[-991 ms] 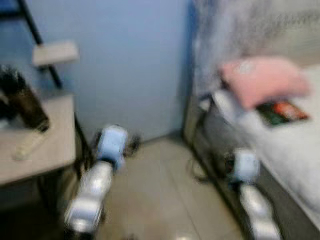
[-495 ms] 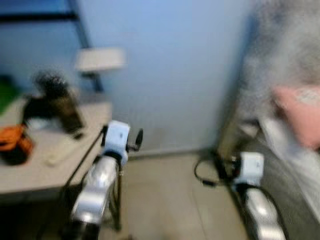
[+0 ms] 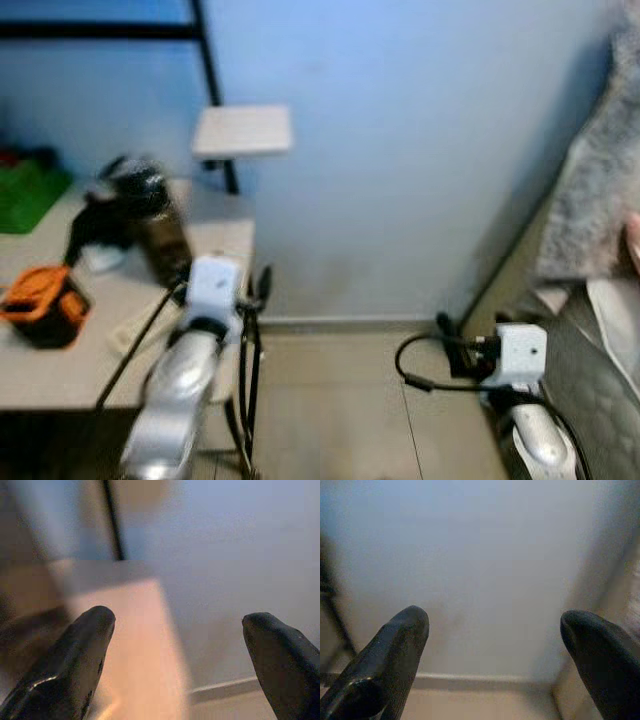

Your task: Clean up the room

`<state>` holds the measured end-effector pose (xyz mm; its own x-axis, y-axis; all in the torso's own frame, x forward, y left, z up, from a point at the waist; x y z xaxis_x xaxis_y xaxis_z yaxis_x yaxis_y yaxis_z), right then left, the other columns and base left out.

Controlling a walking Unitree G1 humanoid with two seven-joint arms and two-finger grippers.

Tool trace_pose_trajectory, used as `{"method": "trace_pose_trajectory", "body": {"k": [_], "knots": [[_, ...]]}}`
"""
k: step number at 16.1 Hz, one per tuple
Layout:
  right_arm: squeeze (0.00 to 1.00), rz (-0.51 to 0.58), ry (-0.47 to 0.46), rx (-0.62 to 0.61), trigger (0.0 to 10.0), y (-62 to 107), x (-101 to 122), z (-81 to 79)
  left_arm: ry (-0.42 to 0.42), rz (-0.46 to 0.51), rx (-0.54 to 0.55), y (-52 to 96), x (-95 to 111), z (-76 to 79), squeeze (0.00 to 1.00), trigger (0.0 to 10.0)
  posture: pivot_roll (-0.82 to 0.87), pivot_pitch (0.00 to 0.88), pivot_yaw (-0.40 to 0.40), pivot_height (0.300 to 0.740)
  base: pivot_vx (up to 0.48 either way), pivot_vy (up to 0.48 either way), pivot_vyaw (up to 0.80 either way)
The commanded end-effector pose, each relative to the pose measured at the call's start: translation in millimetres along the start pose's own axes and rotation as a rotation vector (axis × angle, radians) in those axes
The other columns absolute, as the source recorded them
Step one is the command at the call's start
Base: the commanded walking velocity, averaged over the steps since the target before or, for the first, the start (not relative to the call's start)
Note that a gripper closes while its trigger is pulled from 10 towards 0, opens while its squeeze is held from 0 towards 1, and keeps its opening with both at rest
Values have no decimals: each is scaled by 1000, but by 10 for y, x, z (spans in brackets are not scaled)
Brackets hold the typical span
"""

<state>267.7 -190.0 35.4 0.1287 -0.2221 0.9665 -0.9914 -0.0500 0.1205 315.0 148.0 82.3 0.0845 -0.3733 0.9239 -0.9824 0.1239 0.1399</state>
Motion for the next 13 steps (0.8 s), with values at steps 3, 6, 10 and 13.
{"method": "trace_pose_trajectory", "body": {"k": [3, 6, 10, 13], "knots": [[0, -46, 16, -8, 10000, 72, 14, 151, -25, -77, 54, 101, 17, -97, 0, 10000, 80, 0, -11, 740, 0, 0, 0], [0, -63, 4, -6, 10000, 10, 9, 145, -22, -101, 74, 99, 35, -138, 0, 10000, 108, 0, -15, 740, 0, 0, 0], [0, -102, -61, 36, 10000, -225, -120, -57, -5, -108, 134, -72, 19, -323, 0, 10000, 173, 0, -55, 740, 0, 0, 0], [0, -136, -59, 75, 10000, -313, -159, -102, 1, -93, 153, -146, 76, -342, 0, 10000, 206, 0, -92, 740, 0, 0, 0]]}}
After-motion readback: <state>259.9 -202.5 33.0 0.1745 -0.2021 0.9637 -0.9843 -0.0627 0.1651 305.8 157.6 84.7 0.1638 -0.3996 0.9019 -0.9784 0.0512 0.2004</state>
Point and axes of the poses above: a point about 5 cm out from each wrist's last joint towards the gripper, its own y axis pointing back from the gripper into the wrist, its own x axis along the axis of the wrist's last joint, z = x × y, the point moved 6 cm from there along -y, pointing out of the wrist towards the gripper, and after that the axes turned 14 degrees about -y, right-handed, at the moved point
